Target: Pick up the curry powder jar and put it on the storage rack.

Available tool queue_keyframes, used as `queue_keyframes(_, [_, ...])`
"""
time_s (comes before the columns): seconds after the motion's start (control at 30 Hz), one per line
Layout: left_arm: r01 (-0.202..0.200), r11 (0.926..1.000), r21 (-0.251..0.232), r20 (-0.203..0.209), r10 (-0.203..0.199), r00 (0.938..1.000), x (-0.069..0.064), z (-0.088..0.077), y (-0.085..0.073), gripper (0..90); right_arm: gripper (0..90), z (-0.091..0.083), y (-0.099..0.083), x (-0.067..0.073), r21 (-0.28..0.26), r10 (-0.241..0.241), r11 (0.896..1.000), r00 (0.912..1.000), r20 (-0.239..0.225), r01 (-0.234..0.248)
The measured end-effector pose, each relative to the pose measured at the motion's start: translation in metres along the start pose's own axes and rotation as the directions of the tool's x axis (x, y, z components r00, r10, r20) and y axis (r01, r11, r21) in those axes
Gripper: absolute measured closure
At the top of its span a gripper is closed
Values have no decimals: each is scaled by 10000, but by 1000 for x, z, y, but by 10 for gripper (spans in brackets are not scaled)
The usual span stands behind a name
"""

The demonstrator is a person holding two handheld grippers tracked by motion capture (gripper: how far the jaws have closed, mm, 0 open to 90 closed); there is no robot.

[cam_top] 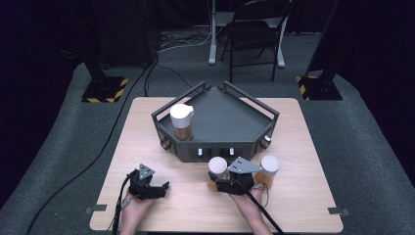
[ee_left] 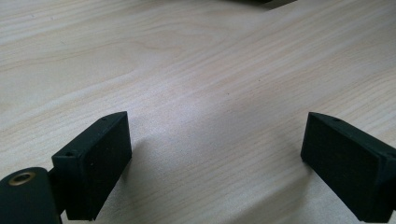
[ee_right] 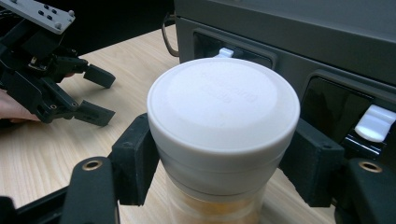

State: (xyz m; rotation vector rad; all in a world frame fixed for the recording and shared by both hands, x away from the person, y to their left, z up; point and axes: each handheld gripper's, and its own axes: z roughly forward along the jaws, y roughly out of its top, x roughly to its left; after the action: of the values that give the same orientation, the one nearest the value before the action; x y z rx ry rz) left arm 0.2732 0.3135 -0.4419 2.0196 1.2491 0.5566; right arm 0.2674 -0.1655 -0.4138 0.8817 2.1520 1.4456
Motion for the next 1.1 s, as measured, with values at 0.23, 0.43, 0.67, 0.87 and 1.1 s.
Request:
queue_keyframes(0.23, [5, 10000, 0, 3, -5, 10000, 0, 0, 0, 85, 333, -1, 2, -1, 58, 84, 9999, 10000, -16, -84])
queue_keyframes(0.43, [4, 10000, -2, -1, -4, 10000, 0, 0, 0, 86, 333, -6, 4, -3, -37, 220, 9998, 9997, -49, -220])
queue_keyframes(0.67, [3, 10000, 0, 0, -3, 10000, 0, 0, 0, 86, 334, -15, 17, -2, -193, 29, 9998, 10000, -24, -30])
queue_keyframes(0.87, [-11, 10000, 12, 3, 11, 10000, 0, 0, 0, 86, 333, -21, 30, -1, -247, -175, 9995, 9998, 3, 175])
queue_keyframes(1.1, [7, 10000, 1, 5, -7, 10000, 0, 0, 0, 85, 333, -26, 44, -1, -285, -280, 9992, 9996, 42, 282])
